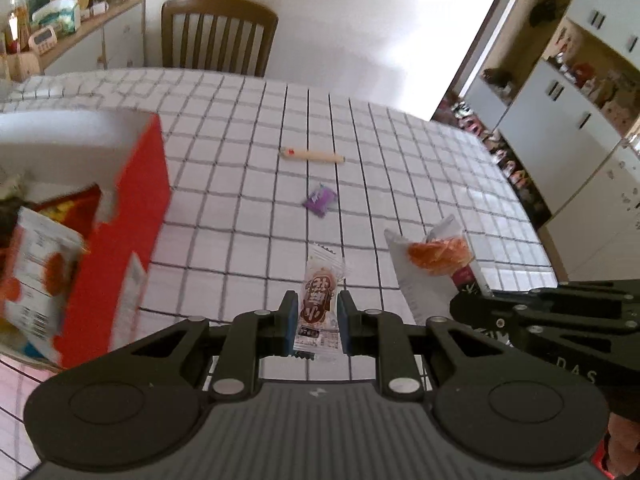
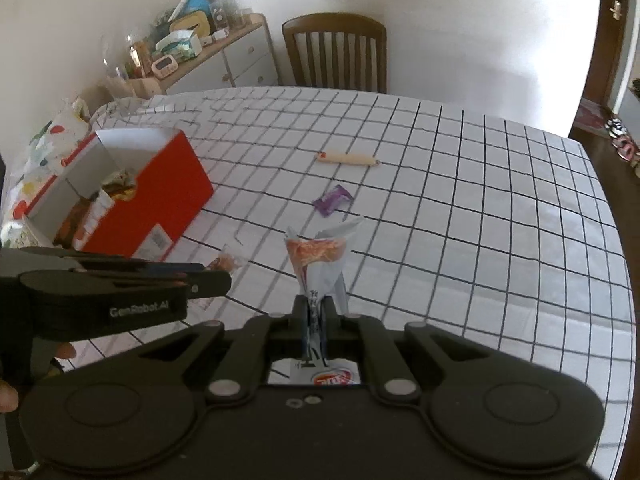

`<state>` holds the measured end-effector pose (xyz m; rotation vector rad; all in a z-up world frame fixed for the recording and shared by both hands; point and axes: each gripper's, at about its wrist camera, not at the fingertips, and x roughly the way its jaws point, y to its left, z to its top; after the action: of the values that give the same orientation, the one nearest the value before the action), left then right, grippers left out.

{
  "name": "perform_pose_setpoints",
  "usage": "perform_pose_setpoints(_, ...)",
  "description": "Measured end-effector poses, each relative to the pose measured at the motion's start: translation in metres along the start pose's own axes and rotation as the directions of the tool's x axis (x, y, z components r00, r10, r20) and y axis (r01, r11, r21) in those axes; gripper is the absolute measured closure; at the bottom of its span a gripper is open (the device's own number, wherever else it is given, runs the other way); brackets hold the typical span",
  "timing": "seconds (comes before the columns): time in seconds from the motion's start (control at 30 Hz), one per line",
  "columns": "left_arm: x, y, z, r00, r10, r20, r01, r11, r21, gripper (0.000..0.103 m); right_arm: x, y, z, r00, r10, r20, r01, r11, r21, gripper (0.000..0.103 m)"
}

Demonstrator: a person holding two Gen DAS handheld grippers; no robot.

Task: Organize snacks
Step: 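Carry both held packets over the box and lower them inside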

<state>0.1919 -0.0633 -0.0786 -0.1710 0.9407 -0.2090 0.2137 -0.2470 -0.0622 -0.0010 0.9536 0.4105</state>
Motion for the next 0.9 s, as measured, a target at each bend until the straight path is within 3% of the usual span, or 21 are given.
perform_pose_setpoints(0.43,-0.063,0.07,0.025,0.997,-0.028,0.065,0.026,0.999,0.032,0.083,-0.02,0.091,0.022,0.997,-0.023,0.08,0.021,0.999,0.03,0.099)
perform_pose_setpoints(0.9,-0.107,0.17,0.058,0.988,0.032,0.15,-0.031,0.999,-0.007,0.083,0.0,0.186,0.064,0.992,-0.004,0.126,0.006,1.0,-0.016,0.098)
